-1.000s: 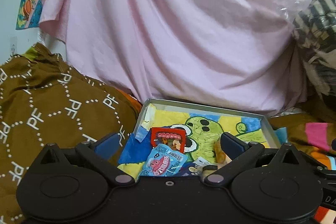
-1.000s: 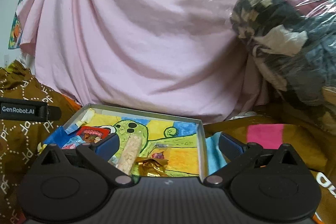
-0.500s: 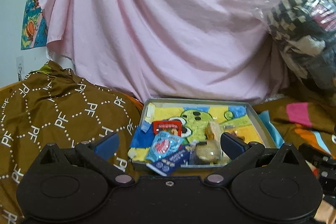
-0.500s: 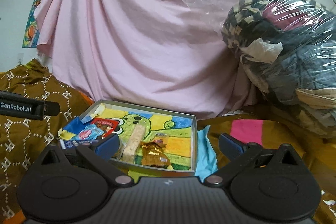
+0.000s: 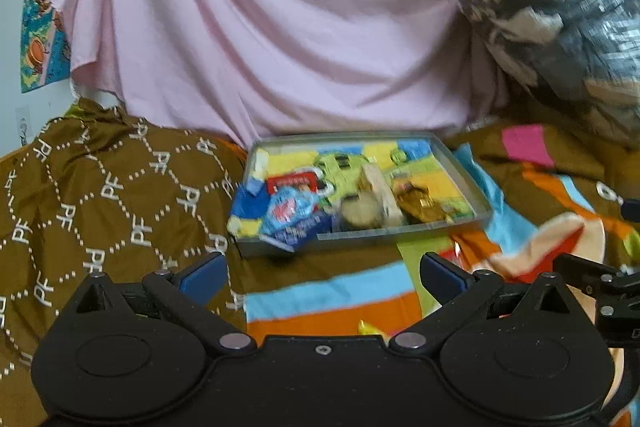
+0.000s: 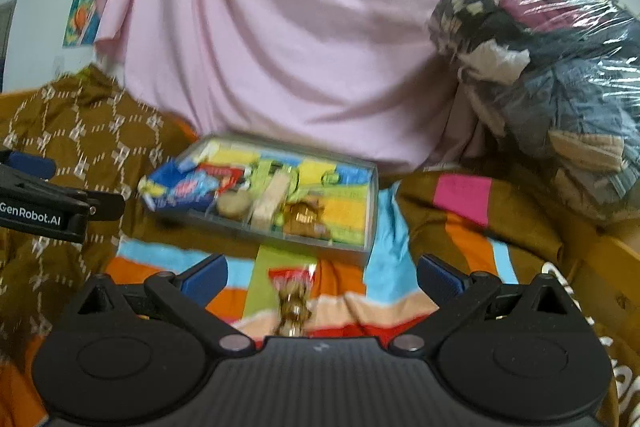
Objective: Organize snacks
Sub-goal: 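Lift both tools out of the tray back over the remaining snacks, then lower the left tool to the yellow bar while the right tool approaches the quail-egg pack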
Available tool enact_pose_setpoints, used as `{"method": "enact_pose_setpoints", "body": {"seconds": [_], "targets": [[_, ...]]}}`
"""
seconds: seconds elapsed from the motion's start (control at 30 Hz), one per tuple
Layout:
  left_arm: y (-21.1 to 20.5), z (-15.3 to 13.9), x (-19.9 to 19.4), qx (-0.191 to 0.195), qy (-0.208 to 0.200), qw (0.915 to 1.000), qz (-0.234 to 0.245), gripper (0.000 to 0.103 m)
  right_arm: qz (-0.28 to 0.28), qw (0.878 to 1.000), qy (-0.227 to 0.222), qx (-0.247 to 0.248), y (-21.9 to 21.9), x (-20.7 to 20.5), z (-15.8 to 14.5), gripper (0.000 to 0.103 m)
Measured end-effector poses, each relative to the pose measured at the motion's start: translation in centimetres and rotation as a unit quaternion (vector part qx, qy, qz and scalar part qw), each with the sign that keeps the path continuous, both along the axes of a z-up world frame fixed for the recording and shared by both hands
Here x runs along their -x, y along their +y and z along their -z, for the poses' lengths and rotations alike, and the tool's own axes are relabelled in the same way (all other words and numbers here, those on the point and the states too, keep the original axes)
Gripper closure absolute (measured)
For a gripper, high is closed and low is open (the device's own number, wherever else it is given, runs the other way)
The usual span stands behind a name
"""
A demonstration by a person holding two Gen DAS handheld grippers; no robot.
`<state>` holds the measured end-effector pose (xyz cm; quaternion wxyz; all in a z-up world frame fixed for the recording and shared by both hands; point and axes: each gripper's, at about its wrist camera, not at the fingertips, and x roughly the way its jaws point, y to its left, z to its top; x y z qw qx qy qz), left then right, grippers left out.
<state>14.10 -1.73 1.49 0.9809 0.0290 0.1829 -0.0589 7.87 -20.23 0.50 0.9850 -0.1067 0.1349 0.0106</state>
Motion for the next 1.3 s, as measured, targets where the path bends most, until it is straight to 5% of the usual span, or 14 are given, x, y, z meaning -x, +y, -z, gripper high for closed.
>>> {"method": "enact_pose_setpoints", "body": {"seconds": [0.43,1.3], "targets": [[-1.3,4.2,0.5,-0.056,0.098,0.9934,0.017,0.001,-0.001,0.990,0.141,0.001,0.2,-1.2,3.6,0.000],[-1.2,5.9,-1.7,-0.088,0.179,0.9799,-0.009,0.001,-0.004,0.978,0.206,-0.012,0.1,-3.0,4.8,0.000]]}}
